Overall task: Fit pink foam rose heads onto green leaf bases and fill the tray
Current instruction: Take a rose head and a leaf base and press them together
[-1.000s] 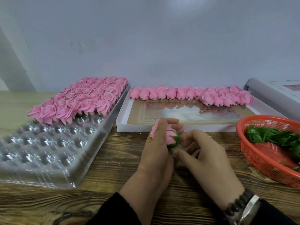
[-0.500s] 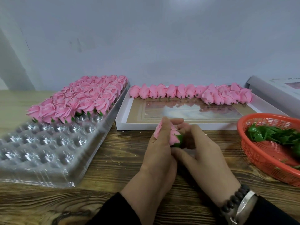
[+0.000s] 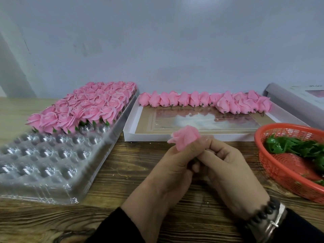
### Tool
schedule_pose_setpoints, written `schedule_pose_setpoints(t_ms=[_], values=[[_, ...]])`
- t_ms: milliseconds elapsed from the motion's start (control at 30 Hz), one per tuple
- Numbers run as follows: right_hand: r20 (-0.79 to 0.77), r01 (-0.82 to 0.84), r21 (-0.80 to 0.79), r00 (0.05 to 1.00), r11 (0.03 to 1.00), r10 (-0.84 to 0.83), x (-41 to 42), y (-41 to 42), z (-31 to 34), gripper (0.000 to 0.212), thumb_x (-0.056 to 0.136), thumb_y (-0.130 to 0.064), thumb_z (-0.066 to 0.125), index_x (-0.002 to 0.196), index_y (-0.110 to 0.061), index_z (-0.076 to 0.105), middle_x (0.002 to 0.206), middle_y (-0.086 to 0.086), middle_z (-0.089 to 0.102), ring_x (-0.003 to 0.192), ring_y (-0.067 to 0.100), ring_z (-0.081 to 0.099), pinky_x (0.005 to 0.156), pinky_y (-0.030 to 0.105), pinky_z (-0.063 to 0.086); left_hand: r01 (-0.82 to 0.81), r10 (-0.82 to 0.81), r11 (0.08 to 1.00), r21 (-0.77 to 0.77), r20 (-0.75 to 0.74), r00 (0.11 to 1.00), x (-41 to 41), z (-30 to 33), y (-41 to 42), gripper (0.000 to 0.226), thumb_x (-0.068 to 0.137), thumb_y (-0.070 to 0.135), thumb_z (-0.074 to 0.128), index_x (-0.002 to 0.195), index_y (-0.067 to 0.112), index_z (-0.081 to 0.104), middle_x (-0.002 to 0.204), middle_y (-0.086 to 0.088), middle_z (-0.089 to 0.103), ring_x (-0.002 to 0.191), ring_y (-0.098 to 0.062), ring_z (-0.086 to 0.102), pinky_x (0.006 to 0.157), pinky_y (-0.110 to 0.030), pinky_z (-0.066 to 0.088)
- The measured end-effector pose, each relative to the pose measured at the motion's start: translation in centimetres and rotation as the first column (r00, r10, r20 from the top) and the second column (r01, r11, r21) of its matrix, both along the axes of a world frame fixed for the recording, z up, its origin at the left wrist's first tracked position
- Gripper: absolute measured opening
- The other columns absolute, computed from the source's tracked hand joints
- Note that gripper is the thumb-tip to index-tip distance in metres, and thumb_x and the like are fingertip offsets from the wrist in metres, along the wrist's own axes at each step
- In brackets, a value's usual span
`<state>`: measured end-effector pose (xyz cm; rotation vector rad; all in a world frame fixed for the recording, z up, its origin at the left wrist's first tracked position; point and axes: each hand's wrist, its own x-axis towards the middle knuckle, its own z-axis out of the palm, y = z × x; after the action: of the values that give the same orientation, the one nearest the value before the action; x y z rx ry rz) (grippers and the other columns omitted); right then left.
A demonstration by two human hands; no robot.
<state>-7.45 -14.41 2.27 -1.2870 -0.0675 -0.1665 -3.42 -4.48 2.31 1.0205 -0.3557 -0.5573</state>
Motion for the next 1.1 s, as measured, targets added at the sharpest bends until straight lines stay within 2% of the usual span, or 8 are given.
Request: schedule_pose_setpoints(t_ms=[200,367,600,700,800,900,1000,1100], values=[[-0.074,-0.112,0.185,0.989,0.976,0.127,-0.2,0.5,0.2,0.022,0.056,-0.030,0.067,0.064,-0.010,0.068,0.061,0.007,0.058,0.052,0.011,0.049,0.049,0.017,0.044,0.008,-0.007,1.000,0.018,-0.048,0.999,0.0,0.3,0.4,0.031,0.071,0.034,0.064,0.088,0.008,0.069,0.065,0.002,0.063,0.042,-0.003,0.049,0.044,-0.019,0.033],[-0.015,0.111,-0.206,0.993,0.972,-0.117,0.0,0.5,-0.5,0.049,0.057,-0.021,0.079,0.099,-0.013,0.054,0.072,-0.001,0.063,0.065,0.009,0.060,0.065,0.020,0.051,-0.171,0.151,0.980,-0.101,-0.181,0.972,0.3,0.2,0.1,0.032,0.069,0.028,0.075,0.088,0.003,0.065,0.081,-0.011,0.063,0.069,-0.020,0.063,0.065,-0.032,0.054],[0.148,0.281,-0.397,0.959,0.874,-0.242,0.1,1.0,-0.6,0.027,0.058,-0.014,0.069,0.077,-0.022,0.051,0.061,-0.006,0.054,0.058,0.006,0.051,0.054,0.023,0.041,-0.125,0.105,0.984,-0.127,-0.151,0.983,-0.7,0.1,-0.5,0.016,0.063,0.028,0.078,0.074,0.016,0.074,0.077,-0.006,0.066,0.072,-0.016,0.064,0.071,-0.027,0.055],[0.097,0.162,-0.315,0.986,0.935,-0.138,0.1,0.6,-0.3,0.023,0.067,-0.006,0.073,0.084,-0.009,0.060,0.071,0.005,0.062,0.068,0.018,0.056,0.066,0.039,0.048,-0.068,0.049,0.989,-0.134,-0.142,0.989,-0.1,0.2,0.0,0.017,0.065,0.032,0.076,0.069,0.016,0.073,0.075,-0.009,0.068,0.069,-0.019,0.067,0.070,-0.030,0.056],[0.020,0.043,-0.192,0.999,0.981,-0.040,0.0,0.1,-0.1,0.045,0.061,-0.019,0.074,0.086,0.012,0.053,0.074,0.018,0.054,0.068,0.022,0.048,0.065,0.034,0.043,-0.060,0.042,0.992,-0.112,-0.152,0.987,0.3,0.1,0.1,0.019,0.069,0.033,0.068,0.060,0.017,0.068,0.083,-0.011,0.070,0.073,-0.021,0.067,0.075,-0.035,0.050],[0.006,0.031,-0.193,1.000,0.981,-0.031,-0.1,0.2,-0.2,0.030,0.065,-0.016,0.073,0.084,0.000,0.056,0.073,0.013,0.059,0.065,0.017,0.055,0.060,0.021,0.048,-0.101,0.083,0.990,-0.094,-0.179,0.980,0.3,-0.1,-0.1,0.023,0.075,0.033,0.071,0.064,0.014,0.064,0.092,-0.015,0.069,0.079,-0.025,0.067,0.082,-0.040,0.047],[0.053,0.114,-0.325,0.993,0.939,-0.102,-0.1,0.4,-0.7,0.037,0.067,-0.012,0.076,0.097,-0.019,0.055,0.090,0.011,0.067,0.079,0.024,0.065,0.073,0.037,0.055,-0.125,0.092,0.982,-0.143,-0.220,0.971,0.2,0.1,0.1,0.031,0.075,0.033,0.065,0.088,0.006,0.058,0.083,-0.019,0.068,0.074,-0.027,0.068,0.075,-0.039,0.056],[0.117,0.197,-0.432,0.980,0.880,-0.162,0.0,0.6,-0.6,0.037,0.061,-0.014,0.074,0.088,-0.026,0.053,0.093,0.003,0.068,0.077,0.019,0.065,0.074,0.032,0.054,-0.149,0.119,0.979,-0.138,-0.202,0.972,0.0,0.1,-0.1,0.027,0.071,0.033,0.066,0.080,0.008,0.060,0.076,-0.015,0.063,0.068,-0.023,0.063,0.067,-0.031,0.056]])
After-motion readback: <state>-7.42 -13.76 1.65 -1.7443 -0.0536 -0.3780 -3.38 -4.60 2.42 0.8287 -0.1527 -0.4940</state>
